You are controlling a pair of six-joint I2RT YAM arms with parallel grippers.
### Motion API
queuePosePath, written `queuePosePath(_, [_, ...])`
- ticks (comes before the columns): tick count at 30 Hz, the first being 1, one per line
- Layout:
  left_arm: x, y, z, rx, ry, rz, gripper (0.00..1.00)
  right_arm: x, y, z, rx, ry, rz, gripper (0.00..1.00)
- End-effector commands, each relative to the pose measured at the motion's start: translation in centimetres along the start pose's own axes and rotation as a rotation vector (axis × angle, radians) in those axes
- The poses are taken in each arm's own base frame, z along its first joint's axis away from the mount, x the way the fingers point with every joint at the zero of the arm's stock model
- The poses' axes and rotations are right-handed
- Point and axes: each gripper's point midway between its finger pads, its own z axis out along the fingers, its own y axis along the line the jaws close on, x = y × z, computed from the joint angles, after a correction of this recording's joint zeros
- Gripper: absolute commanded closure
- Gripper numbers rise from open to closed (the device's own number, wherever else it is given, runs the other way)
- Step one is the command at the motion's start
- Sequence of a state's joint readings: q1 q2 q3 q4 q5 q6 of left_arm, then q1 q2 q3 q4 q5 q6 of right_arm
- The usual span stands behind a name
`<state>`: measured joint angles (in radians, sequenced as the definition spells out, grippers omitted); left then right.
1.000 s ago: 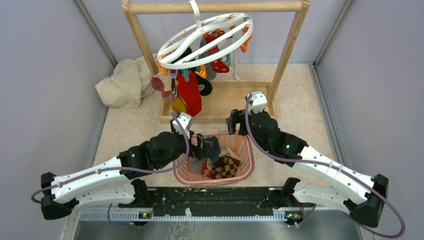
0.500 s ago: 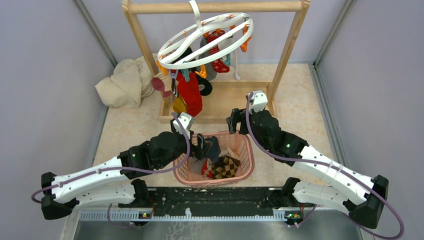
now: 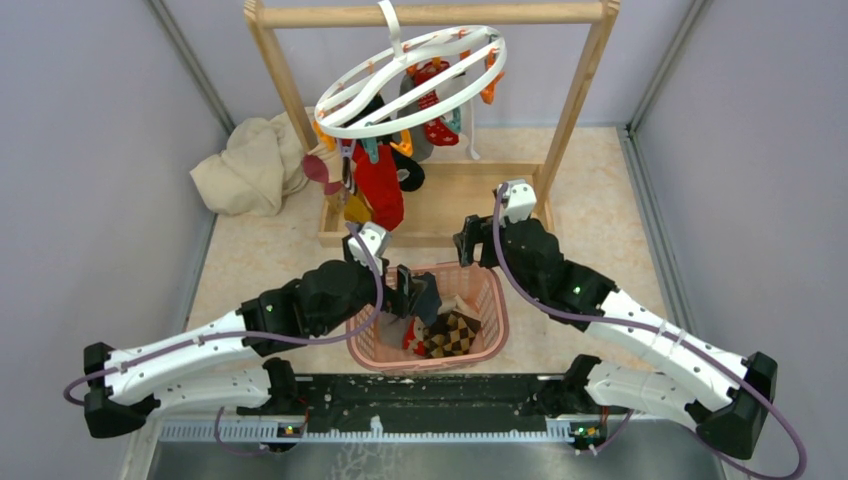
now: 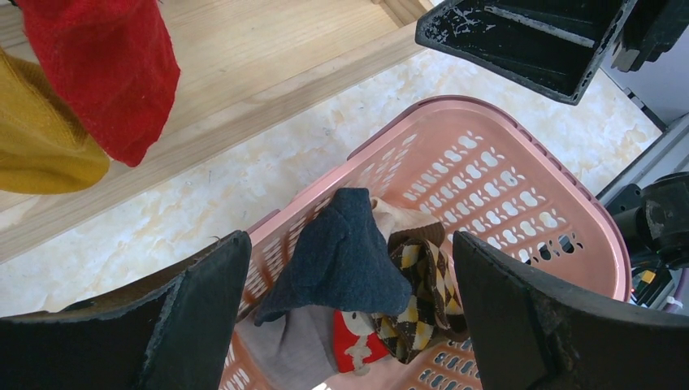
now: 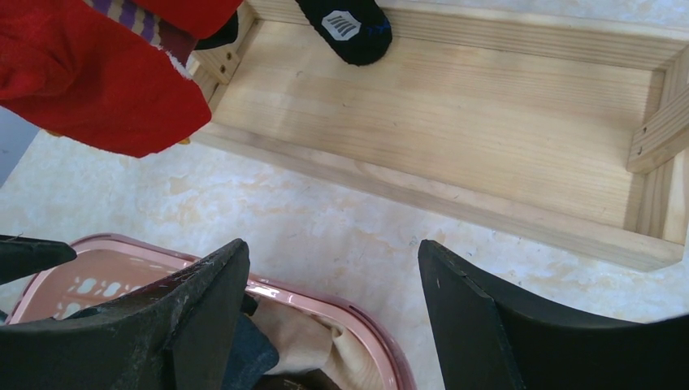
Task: Remove the socks clipped to the hanger
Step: Adjust the hanger on the clothesline.
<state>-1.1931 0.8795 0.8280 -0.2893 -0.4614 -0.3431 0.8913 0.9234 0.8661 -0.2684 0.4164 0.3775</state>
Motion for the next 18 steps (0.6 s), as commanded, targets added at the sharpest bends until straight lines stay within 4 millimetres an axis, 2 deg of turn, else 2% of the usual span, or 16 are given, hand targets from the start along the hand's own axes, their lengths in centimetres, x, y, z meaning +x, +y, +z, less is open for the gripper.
queuePosePath(1, [-1.8, -0.1, 0.0, -0.007, -0.037, -0.003, 0.01, -3.6, 0.9, -0.4, -0.036, -0.093, 0.044, 0.23])
queuePosePath(9, [-2.4, 0.4, 0.7, -0.031, -0.046, 0.016, 0.01, -3.7, 0.6, -0.5, -0.031, -0.095, 0.047, 0.23])
queuePosePath(18, [-4.1, 2.6, 1.7, -0.089, -0.069, 0.054, 0.01, -3.6, 0.1, -1.0, -0.027, -0.101, 0.060, 0.23])
